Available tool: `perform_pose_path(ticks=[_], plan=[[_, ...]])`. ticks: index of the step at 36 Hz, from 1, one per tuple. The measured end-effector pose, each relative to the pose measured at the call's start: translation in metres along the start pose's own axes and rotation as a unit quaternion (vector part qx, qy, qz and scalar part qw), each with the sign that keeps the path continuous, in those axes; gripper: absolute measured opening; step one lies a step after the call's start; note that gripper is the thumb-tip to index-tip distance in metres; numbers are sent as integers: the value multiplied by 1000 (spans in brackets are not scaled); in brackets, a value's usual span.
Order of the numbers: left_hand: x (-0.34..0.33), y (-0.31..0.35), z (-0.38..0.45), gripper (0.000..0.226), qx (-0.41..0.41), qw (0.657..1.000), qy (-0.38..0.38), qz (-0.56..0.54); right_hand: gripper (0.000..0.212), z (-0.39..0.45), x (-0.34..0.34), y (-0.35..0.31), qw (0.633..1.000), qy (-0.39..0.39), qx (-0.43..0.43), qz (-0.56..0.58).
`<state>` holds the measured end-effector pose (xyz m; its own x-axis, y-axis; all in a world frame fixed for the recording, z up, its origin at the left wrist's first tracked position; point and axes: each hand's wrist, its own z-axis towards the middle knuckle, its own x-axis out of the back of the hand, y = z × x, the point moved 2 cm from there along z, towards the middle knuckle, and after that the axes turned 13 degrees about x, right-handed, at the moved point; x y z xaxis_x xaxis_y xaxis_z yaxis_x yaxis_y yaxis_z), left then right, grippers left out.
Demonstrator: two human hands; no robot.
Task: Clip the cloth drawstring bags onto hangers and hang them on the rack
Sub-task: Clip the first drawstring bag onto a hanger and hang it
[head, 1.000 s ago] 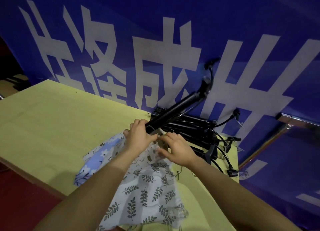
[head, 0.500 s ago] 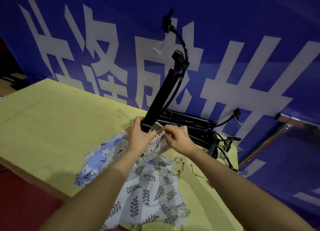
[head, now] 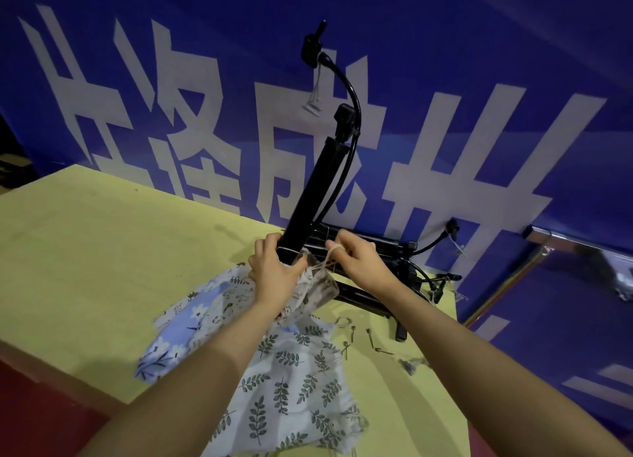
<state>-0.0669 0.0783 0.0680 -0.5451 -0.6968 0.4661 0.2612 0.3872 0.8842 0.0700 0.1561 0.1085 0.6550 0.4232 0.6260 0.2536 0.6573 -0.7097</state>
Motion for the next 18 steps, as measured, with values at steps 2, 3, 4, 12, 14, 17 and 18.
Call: perform_pose_path(ticks=[2,3,4,12,14,17,18], plan=[[-1,2,-1,42,-5,1000,-1,-5,32,3,2,-6,998,51,2,35],[-1,2,-1,42,-8,1000,-2,-3,30,4,2,-10,995,74,3,59],[0,3,-1,42,-11,1000,-4,0,27,6,3,-14,992,93,1,84],[0,11,-6,45,-47,998,-45,14,29,20,-1,-27,968,121,17,219],[1,12,-4,51,-46,994,-95,19,27,20,2,-26,966,135,16,221],[4,13,1,65,-44,980,-192,26,33,17,2,-19,973,126,9,195],[6,13,2,68,-41,974,-221,27,35,16,1,-18,974,125,5,188]])
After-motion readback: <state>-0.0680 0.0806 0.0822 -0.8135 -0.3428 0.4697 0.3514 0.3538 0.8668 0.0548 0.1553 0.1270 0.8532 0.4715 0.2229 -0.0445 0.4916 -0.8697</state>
